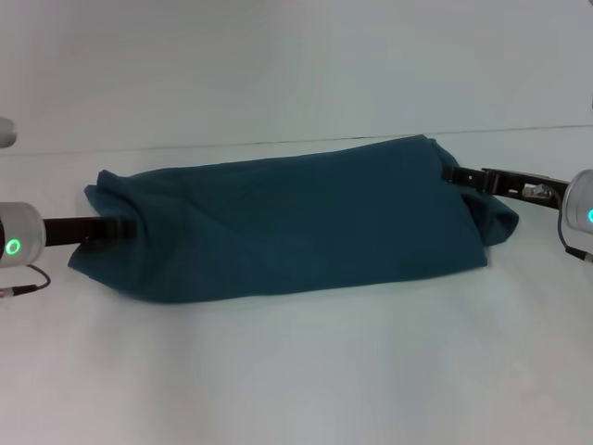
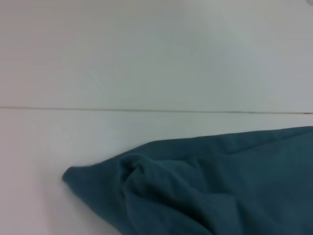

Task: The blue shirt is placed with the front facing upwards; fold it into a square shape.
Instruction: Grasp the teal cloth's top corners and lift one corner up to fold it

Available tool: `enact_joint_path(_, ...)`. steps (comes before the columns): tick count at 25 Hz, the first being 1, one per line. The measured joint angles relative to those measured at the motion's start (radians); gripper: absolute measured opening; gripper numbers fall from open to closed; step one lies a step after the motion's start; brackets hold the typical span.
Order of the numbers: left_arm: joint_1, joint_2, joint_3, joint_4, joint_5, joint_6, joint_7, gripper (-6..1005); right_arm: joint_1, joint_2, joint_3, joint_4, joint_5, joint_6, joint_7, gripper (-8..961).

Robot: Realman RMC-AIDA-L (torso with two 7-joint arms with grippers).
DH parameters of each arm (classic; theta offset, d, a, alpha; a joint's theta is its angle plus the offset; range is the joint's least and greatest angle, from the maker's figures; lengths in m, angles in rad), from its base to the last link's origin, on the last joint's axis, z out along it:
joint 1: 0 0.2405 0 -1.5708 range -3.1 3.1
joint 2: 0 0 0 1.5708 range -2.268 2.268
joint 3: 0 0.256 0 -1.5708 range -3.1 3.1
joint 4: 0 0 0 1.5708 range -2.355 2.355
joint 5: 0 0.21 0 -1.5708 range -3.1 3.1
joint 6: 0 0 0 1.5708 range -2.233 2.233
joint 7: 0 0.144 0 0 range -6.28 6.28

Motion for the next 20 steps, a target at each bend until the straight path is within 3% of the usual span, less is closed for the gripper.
enact_joint_path(5, 0.002, -0.028, 0.018, 0.050, 0.010, 0.036, 0.004, 62, -0.005, 0.000, 0.000, 0.001, 0.001, -0.001, -0.002, 857)
enact_joint_path(11, 0.010, -0.061, 0.098, 0.128, 0.021, 0.056, -0.009, 62, -0.007, 0.000, -0.004, 0.004, 0.001, 0.005, -0.003, 857)
enact_joint_path(16, 0.015, -0.063, 0.112, 0.141, 0.025, 0.058, -0.024, 63, -0.005, 0.004, -0.004, 0.017, 0.020, 0.008, -0.061, 856)
enact_joint_path(20, 0.049, -0.058, 0.114, 0.204, 0.026, 0.073, -0.060, 63, -0.007, 0.008, -0.008, 0.058, 0.150, 0.006, -0.262, 832)
